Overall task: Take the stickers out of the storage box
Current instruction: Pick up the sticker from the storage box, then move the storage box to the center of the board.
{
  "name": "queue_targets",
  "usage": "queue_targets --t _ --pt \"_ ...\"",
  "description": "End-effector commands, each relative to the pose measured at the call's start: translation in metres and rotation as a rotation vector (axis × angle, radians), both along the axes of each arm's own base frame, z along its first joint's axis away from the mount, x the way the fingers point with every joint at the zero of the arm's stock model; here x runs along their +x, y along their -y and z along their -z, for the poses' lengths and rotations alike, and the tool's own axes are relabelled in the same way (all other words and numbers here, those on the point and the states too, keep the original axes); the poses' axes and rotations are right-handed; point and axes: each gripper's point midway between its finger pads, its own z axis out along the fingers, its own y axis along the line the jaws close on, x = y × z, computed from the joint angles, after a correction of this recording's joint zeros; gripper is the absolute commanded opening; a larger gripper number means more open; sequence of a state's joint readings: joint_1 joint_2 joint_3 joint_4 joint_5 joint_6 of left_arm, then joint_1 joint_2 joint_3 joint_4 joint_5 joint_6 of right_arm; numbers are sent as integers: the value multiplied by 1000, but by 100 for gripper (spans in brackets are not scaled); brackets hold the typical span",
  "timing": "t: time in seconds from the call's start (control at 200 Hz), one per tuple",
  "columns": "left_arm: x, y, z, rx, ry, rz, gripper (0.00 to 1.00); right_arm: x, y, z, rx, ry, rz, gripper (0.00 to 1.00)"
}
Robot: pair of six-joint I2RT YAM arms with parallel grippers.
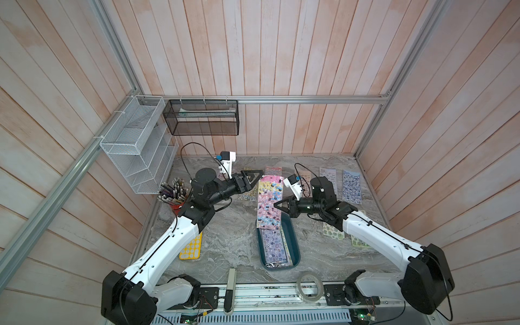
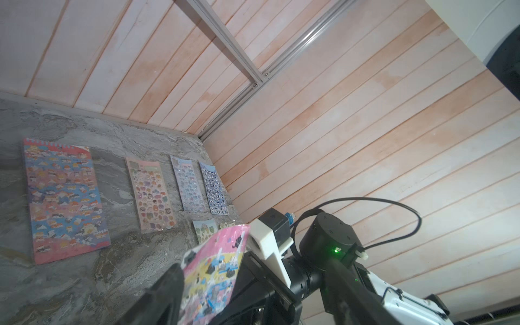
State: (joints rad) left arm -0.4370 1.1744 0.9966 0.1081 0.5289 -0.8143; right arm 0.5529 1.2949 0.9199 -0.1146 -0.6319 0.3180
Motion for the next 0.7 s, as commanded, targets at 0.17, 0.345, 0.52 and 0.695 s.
queue_targets --t 0.17,0.345,0.52,0.695 --pt "-18 -23 90 378 -145 -155 82 20 106 36 -496 -51 358 0" --pt "-44 -8 163 637 -304 -111 82 30 156 43 -758 -56 529 0" --pt "-64 -8 206 774 -439 -85 77 35 162 39 -822 -41 530 0" --pt "-76 -4 232 815 -544 -30 76 37 161 46 -840 -55 514 0"
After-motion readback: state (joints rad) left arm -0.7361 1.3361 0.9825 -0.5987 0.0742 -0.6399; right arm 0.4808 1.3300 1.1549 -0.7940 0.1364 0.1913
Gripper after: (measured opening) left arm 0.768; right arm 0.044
